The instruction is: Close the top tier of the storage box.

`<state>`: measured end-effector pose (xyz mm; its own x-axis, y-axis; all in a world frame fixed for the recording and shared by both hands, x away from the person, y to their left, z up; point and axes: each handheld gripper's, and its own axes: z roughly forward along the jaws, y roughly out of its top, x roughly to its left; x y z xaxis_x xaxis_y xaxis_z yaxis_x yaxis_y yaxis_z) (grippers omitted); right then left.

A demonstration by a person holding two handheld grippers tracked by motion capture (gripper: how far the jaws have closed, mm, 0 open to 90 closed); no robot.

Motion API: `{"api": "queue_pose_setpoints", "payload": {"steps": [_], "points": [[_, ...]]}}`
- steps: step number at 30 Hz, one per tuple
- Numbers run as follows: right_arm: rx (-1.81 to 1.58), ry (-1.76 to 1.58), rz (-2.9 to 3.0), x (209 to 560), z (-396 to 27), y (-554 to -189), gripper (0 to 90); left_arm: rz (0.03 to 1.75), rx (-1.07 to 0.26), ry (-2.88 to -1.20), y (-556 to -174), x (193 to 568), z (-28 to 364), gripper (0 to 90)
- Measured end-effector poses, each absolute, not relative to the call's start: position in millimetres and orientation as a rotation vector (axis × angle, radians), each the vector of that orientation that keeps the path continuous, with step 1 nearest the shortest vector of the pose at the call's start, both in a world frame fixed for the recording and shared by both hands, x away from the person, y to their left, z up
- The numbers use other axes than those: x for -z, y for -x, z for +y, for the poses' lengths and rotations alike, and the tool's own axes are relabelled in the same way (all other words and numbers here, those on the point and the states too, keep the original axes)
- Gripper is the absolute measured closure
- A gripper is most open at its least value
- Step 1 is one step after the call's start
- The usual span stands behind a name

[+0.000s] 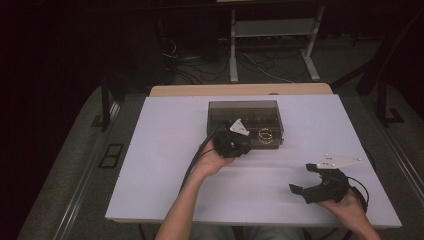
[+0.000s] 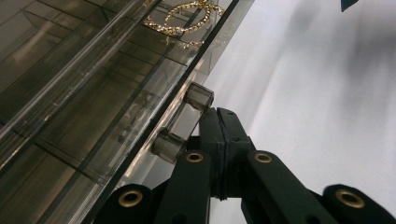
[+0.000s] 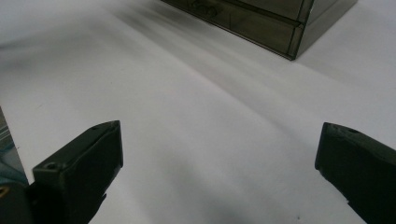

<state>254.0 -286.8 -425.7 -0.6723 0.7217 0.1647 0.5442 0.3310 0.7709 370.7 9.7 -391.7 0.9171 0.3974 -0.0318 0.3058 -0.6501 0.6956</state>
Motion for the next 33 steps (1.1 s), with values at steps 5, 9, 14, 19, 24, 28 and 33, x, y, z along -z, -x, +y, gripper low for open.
{"api": "queue_pose_setpoints", "payload": {"steps": [5, 9, 14, 19, 24, 28, 33], "points": [[-1.259, -1.155, 2.383, 426, -287, -254, 0.3, 0.493, -0.163, -2.344, -372, 392, 9, 88.7], [-1.256, -1.157, 2.385, 426, -287, -254, 0.3, 0.494, -0.164, -2.355, -376, 391, 8, 88.7], [-1.257, -1.154, 2.385, 426, -287, -255, 0.3, 0.489, -0.168, -2.351, -379, 391, 8, 88.7], [-1.259, -1.152, 2.385, 426, -287, -255, 0.3, 0.498, -0.165, -2.35, -381, 391, 8, 88.7], [-1.259, -1.155, 2.386, 426, -286, -255, 0.3, 0.498, -0.168, -2.353, -385, 391, 7, 88.7], [-1.259, -1.154, 2.386, 426, -286, -255, 0.3, 0.522, -0.166, -2.329, -386, 393, 7, 88.7], [-1.256, -1.147, 2.389, 427, -286, -255, 0.3, 0.554, -0.18, -2.305, -390, 394, 7, 88.7]]}}
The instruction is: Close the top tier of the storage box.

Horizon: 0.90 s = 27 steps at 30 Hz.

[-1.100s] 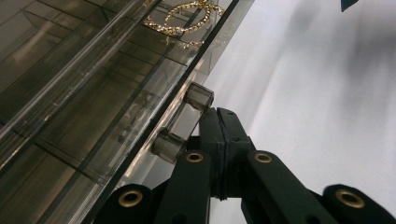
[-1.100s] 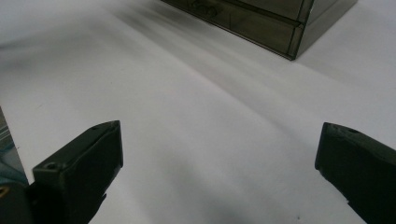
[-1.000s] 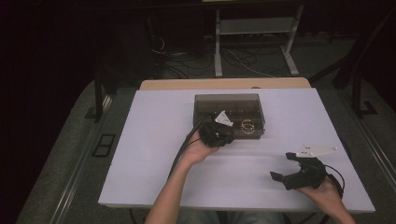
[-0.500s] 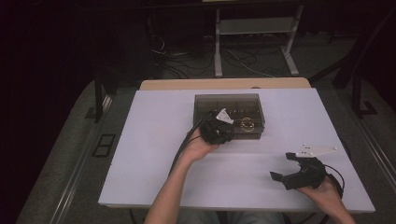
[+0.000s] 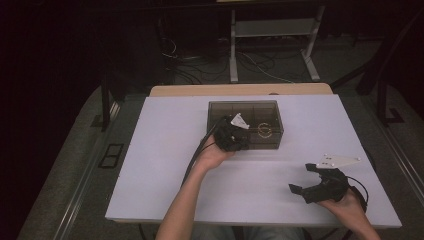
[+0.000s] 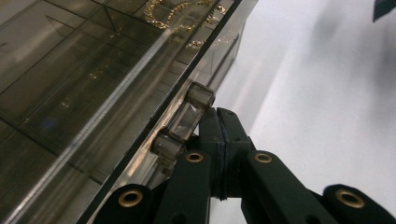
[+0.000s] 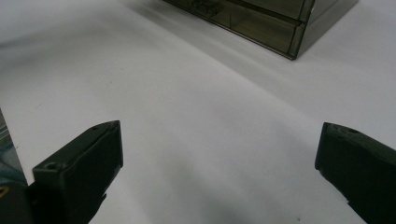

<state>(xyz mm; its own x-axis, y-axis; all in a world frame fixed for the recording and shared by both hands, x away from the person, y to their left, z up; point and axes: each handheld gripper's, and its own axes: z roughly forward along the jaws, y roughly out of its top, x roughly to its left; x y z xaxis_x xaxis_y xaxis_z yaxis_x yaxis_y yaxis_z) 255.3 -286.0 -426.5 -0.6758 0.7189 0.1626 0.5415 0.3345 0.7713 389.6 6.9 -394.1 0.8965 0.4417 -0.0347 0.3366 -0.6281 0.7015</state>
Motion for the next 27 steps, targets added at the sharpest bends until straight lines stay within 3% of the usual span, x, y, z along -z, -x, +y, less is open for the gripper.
{"api": "queue_pose_setpoints", "payload": {"steps": [6, 13, 21, 27], "points": [[-1.262, -1.153, 2.387, 426, -287, -255, 0.3, 0.579, -0.181, -2.269, -390, 394, 10, 86.3], [-1.258, -1.149, 2.385, 426, -286, -255, 0.3, 0.568, -0.139, -2.255, -385, 392, 18, 71.7], [-1.261, -1.146, 2.394, 426, -283, -255, 0.3, 0.602, -0.121, -2.196, -372, 391, 38, 43.2], [-1.256, -1.14, 2.401, 427, -281, -256, 0.3, 0.612, -0.084, -2.142, -364, 387, 54, 30.7]]}}
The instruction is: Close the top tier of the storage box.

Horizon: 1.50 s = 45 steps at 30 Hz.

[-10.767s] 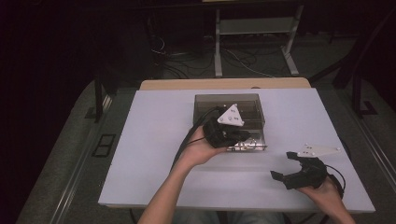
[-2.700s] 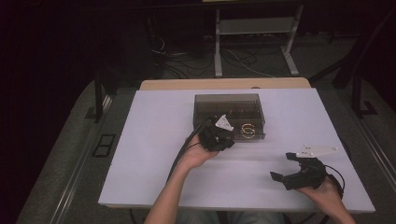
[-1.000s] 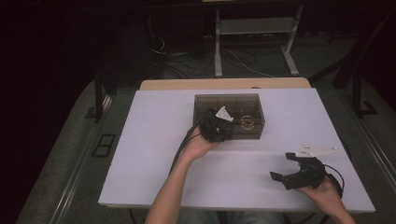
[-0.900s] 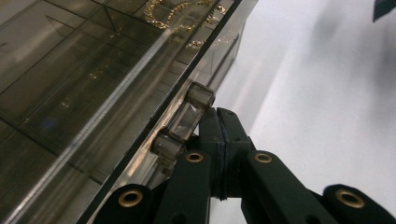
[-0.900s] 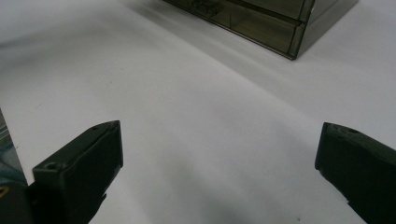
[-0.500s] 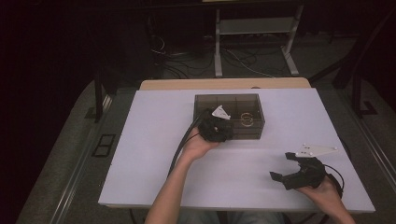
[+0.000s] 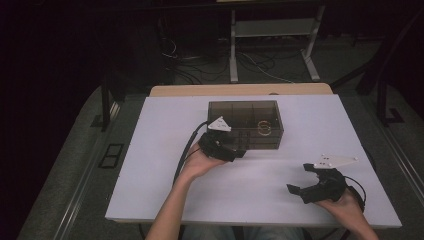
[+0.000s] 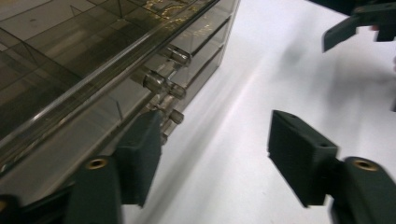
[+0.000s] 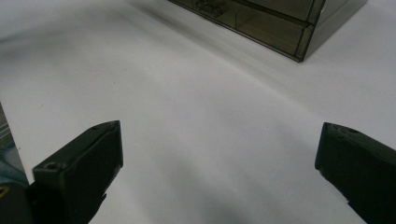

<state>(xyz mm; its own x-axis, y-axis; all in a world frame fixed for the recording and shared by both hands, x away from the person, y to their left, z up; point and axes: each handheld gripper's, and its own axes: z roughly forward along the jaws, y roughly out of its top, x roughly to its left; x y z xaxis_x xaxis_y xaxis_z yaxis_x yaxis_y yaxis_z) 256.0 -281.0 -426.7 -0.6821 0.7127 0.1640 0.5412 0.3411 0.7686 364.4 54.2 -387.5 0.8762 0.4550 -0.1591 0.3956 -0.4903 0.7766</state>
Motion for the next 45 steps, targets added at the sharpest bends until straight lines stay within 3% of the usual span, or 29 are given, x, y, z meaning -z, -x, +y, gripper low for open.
{"api": "queue_pose_setpoints", "payload": {"steps": [10, 13, 45], "points": [[-1.254, -1.142, 2.405, 427, -281, -256, 0.3, 0.628, -0.055, -2.063, -350, 380, 75, 10.3], [-1.254, -1.141, 2.405, 427, -281, -256, 0.3, 0.634, -0.045, -2.058, -347, 378, 80, 0.0], [-1.259, -1.133, 2.408, 426, -273, -253, 0.3, 0.693, -0.191, -1.929, -294, 382, 137, 0.0]]}}
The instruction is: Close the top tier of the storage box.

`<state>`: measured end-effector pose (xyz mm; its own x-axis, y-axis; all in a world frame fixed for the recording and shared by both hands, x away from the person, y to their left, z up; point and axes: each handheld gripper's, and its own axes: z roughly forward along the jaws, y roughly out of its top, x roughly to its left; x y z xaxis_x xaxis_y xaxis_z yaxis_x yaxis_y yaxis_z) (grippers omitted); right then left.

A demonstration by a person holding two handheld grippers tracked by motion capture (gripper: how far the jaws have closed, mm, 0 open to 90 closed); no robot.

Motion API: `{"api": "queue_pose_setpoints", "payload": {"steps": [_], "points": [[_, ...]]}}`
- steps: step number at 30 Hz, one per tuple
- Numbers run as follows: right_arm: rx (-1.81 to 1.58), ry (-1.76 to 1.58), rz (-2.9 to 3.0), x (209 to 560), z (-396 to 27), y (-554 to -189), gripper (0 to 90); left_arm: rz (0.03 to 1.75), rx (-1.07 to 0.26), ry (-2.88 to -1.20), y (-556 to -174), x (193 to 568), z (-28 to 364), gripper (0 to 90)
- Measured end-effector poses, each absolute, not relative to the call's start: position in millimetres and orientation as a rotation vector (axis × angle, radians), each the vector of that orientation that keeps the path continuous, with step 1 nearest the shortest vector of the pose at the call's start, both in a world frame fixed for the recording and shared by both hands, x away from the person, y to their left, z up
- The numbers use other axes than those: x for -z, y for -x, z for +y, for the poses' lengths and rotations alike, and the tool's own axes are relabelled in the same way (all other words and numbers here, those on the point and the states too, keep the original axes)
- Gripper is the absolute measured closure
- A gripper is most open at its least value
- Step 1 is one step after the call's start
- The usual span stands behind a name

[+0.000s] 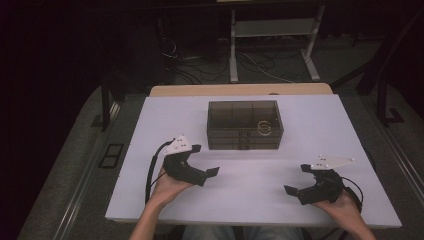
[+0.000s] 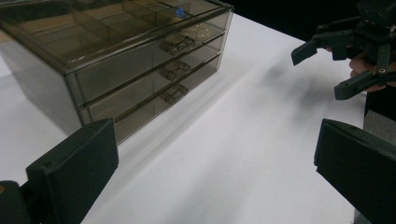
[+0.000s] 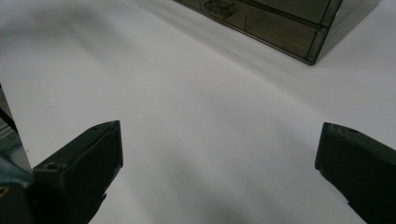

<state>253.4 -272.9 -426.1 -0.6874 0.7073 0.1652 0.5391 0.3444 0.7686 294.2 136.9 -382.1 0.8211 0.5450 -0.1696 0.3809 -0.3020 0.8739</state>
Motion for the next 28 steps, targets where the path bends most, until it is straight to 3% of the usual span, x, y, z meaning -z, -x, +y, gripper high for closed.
{"api": "queue_pose_setpoints", "payload": {"steps": [15, 28], "points": [[-1.254, -1.129, 2.421, 427, -269, -253, 0.3, 0.769, -0.252, -1.844, -272, 406, 174, 0.0], [-1.247, -1.133, 2.424, 427, -267, -251, 0.3, 0.831, -0.294, -1.823, -267, 427, 184, 0.0]]}}
